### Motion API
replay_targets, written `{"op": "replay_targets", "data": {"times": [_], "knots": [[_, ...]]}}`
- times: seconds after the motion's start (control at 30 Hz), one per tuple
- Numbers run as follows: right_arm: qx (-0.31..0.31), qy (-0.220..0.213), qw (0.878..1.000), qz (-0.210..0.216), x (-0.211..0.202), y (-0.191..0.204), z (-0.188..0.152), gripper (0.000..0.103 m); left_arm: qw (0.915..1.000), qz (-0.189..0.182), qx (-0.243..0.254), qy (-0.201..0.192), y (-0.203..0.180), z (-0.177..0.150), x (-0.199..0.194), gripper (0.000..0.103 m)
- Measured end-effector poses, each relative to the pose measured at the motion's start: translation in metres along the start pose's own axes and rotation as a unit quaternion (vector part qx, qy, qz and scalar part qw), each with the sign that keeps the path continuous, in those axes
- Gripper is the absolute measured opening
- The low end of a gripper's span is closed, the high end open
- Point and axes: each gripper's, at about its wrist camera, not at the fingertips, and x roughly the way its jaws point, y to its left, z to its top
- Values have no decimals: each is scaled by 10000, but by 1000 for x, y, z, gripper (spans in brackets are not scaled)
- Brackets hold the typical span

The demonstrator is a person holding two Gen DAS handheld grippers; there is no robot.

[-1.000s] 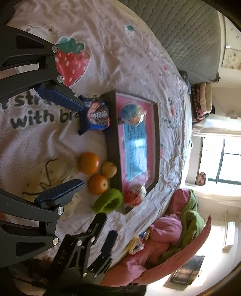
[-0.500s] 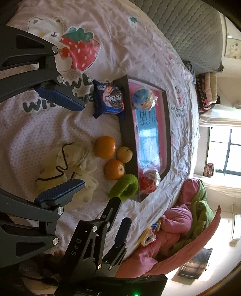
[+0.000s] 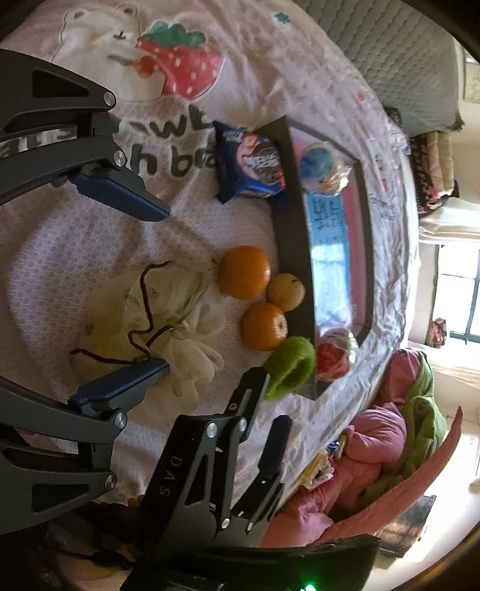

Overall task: Organize objects
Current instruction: 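Pull both tools back from the box toward the remaining items, then grasp the green fuzzy ring with right tool while left tool grasps the white mesh bag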

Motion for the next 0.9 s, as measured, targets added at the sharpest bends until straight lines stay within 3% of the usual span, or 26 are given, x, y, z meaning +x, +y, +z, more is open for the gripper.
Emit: {"op": "replay_targets", "data": {"times": [0.17, 0.47, 0.63, 0.7, 0.73, 0.83, 0.9], "knots": [[-128, 80, 9998, -131, 11, 1, 0, 64, 9999, -87, -92, 94, 3, 0, 13, 77], [-361, 220, 9987, -293, 30, 3, 1, 50, 9995, -272, -80, 101, 1, 2, 24, 77], [-177, 155, 9997, -114, 30, -5, 3, 31, 9989, -451, -101, 108, -3, 5, 28, 77], [-75, 149, 9999, -30, 29, -9, 3, 20, 9985, -534, -97, 121, -5, 5, 29, 71], [-49, 156, 9999, 10, 29, -10, 3, 20, 9984, -552, -62, 129, -6, 6, 30, 68], [69, 142, 9997, 160, 28, -13, 3, 19, 9975, -685, 37, 141, -11, 6, 30, 50], [143, 123, 9996, 224, 27, -14, 3, 19, 9968, -788, 46, 138, -12, 5, 29, 33]]}}
